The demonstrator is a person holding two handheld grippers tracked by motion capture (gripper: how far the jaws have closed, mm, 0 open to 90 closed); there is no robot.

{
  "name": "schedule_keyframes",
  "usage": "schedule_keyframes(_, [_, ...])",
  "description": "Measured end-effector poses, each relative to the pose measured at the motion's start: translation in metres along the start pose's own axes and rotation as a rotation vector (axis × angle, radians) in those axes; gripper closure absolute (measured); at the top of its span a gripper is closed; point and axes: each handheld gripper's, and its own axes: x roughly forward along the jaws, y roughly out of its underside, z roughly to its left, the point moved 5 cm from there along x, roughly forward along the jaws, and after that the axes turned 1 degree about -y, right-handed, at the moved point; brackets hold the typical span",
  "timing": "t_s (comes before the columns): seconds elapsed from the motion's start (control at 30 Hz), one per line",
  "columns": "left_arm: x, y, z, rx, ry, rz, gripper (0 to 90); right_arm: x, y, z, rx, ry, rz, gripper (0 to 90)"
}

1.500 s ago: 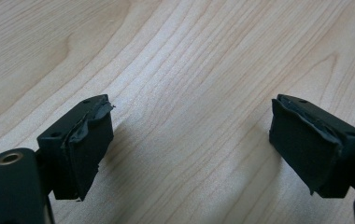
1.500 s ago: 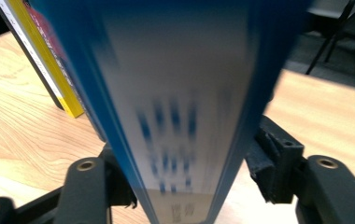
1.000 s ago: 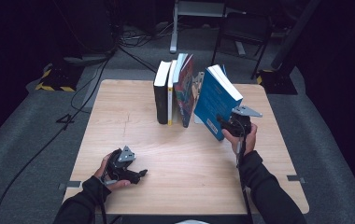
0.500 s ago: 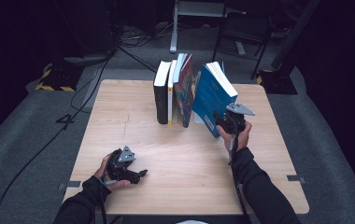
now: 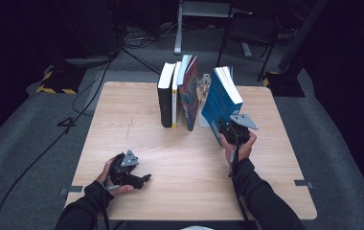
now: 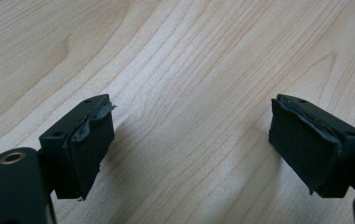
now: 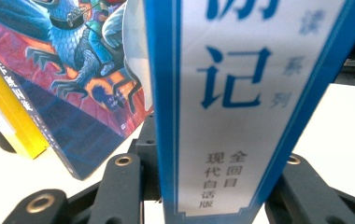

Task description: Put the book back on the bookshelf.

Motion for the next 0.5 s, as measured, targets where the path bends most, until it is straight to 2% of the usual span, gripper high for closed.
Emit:
schedule_keyframes(0.1, [0.000,0.000,0.000,-0.001,0.000,0.000,14.2,0.004,0.000,0.004,-0.001,0.008,-0.019,61.0])
schedule_keyframes(0.37, [0.000,0.000,0.000,0.002,0.001,0.001,14.0,0.018,-0.006,0.008,-0.003,0.001,-0.014,60.8])
schedule_keyframes(0.5, [0.000,0.000,0.000,0.002,0.001,0.001,14.1,0.021,-0.007,0.008,-0.025,-0.002,-0.008,60.8])
